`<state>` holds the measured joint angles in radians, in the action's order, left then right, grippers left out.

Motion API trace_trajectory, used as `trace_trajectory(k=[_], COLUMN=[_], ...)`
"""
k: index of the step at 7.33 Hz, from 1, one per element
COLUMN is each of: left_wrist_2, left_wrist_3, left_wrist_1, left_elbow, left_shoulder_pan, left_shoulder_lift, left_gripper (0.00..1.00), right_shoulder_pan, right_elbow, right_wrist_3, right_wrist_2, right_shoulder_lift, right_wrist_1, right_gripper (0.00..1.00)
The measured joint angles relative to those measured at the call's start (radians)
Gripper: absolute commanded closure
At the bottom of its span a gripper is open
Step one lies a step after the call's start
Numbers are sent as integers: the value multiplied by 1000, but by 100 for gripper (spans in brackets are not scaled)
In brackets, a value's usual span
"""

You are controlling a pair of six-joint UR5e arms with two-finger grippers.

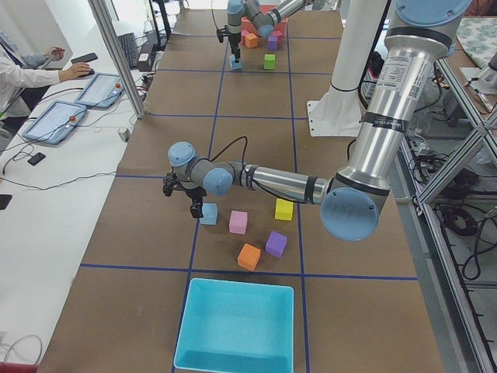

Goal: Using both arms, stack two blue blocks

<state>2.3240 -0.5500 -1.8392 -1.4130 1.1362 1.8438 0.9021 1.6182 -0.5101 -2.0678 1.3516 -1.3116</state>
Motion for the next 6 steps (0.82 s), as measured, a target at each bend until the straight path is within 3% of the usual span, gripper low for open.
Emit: trace_trajectory(k=[2, 6], left_wrist_2=[0, -41], left_wrist_3=[1, 18], left_wrist_1=[1, -12], left_elbow=[0, 7], left_shoulder_pan=[0, -2], left_shoulder_lift=[-1, -8], left_gripper=[2, 2], right_shoulder_pan=[-9, -13], right_elbow=[-5, -11], right_wrist_3=[-11, -16], right_wrist_2=[-1, -1], right_shoulder_lift=[-4, -44], right_wrist_1=[2, 4], right_gripper=[48, 52])
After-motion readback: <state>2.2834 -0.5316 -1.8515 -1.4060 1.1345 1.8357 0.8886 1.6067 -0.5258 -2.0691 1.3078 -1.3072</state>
